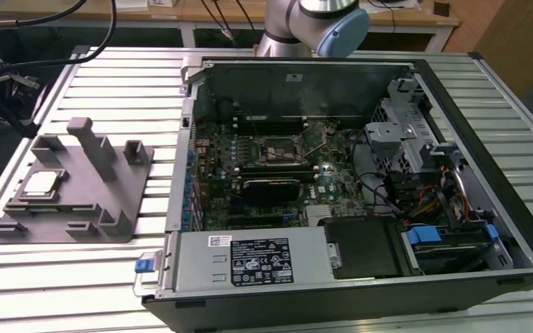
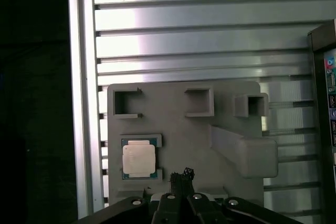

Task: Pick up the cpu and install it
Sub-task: 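Reach for the cpu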

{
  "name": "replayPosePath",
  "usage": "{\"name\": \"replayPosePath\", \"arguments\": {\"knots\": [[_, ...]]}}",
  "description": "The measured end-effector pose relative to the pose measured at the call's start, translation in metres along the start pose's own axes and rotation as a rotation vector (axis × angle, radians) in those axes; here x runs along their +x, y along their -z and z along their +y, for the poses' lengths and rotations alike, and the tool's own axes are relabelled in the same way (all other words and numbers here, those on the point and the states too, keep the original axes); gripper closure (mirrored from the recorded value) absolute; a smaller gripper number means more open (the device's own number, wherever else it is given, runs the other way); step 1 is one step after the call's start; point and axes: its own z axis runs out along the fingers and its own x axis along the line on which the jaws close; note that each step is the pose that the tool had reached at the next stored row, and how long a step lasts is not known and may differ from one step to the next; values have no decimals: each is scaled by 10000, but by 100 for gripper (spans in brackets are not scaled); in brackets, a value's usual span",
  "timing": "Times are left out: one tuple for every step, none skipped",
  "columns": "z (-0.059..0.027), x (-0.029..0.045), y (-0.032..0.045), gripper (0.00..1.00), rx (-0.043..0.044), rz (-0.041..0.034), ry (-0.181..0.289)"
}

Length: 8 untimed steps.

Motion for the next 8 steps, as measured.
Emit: {"name": "replayPosePath", "arguments": {"knots": [[-2,9,-7,89,0,0,0],[-3,19,-14,89,0,0,0],[-5,29,-21,89,0,0,0],[-7,39,-27,89,0,0,0],[-8,49,-34,89,0,0,0],[-10,59,-41,89,0,-1,0],[-12,70,-48,89,0,0,0],[-13,80,-54,89,0,0,0]]}}
